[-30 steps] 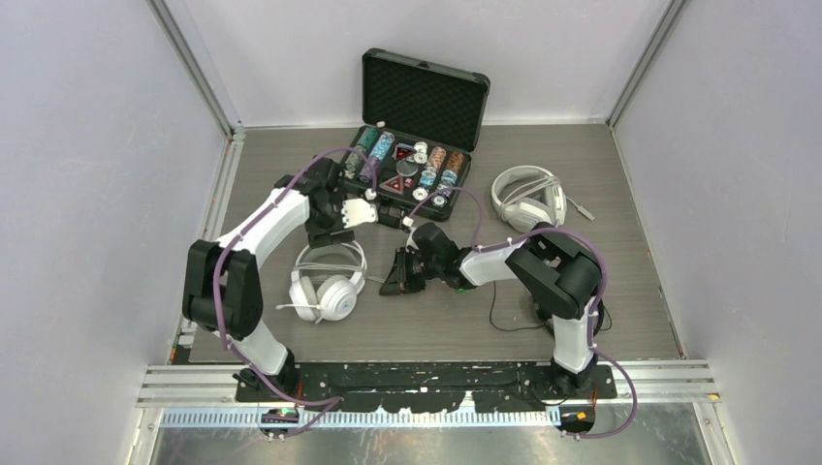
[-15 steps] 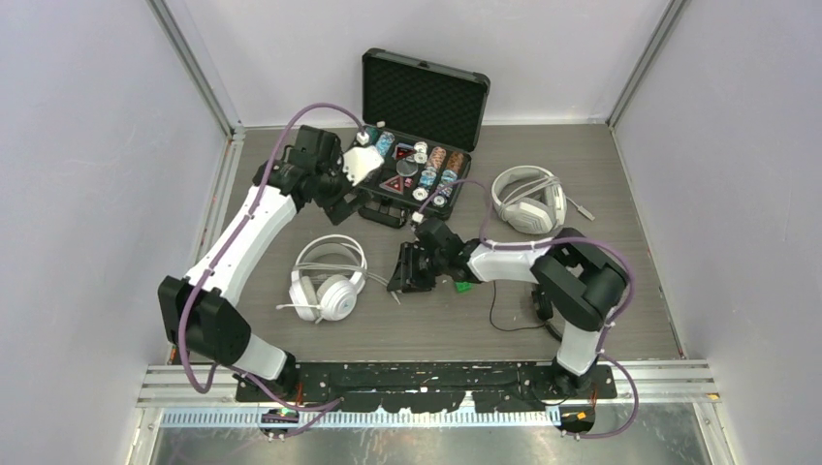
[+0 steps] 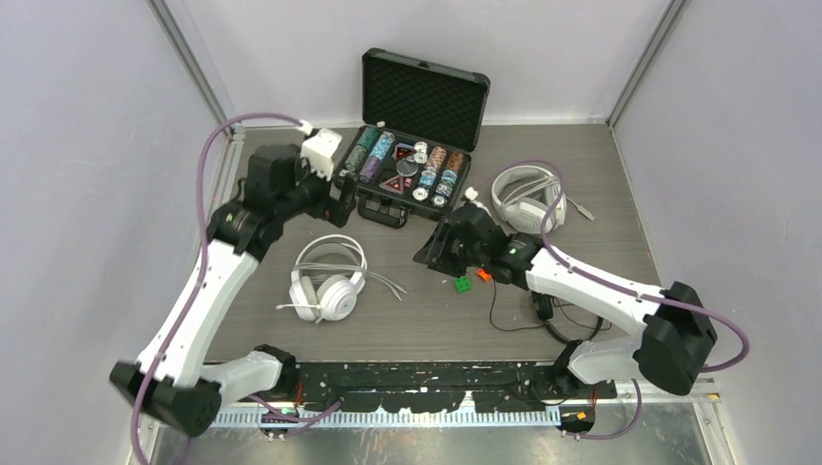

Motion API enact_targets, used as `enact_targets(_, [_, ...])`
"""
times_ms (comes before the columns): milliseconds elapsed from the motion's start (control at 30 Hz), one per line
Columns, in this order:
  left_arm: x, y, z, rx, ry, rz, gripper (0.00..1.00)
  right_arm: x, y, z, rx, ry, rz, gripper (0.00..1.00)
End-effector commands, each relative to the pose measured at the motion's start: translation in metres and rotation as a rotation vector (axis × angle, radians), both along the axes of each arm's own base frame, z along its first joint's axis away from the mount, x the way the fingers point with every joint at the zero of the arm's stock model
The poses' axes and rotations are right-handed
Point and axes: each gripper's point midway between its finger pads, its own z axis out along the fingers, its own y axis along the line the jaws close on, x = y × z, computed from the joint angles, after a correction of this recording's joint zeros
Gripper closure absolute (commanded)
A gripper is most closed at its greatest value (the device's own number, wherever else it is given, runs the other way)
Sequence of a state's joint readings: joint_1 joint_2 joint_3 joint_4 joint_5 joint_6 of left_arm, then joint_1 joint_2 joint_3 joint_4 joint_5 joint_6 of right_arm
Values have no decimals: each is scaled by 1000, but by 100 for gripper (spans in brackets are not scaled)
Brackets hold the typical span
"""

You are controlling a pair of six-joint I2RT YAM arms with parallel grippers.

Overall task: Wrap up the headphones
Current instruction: Pick up the headphones from the corner of the board.

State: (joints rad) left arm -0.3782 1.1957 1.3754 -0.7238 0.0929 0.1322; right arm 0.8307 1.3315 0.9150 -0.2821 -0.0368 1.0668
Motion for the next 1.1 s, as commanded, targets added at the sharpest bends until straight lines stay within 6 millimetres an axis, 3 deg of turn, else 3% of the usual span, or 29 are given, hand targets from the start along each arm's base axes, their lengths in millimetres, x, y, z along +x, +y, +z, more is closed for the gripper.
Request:
enact_targets(0, [-26, -13, 10, -258, -52, 20, 0, 10, -64, -1, -201, 65, -322, 53])
enact_targets(100, [-39, -9, -2, -302, -12, 63, 0, 12, -101, 4, -330, 44, -442, 52])
enact_targets(233, [-45, 0, -26, -220, 41, 73, 0, 2, -161, 6, -478, 74, -707, 47])
enact_targets(367, [-48, 6, -36, -218, -1, 86, 0, -5, -205, 13, -632, 43, -798, 39])
enact_targets(500, [-50, 8, -49, -172, -10, 95, 0, -21, -246, 8, -800, 97, -905, 35])
enact_targets(767, [-59, 6, -49, -136, -37, 58, 0, -26, -268, -20, -1066, 162, -799, 24])
enact_targets(1067, [-61, 7, -48, -132, -47, 57, 0, -34, -252, -84, -1112, 294, -530, 23])
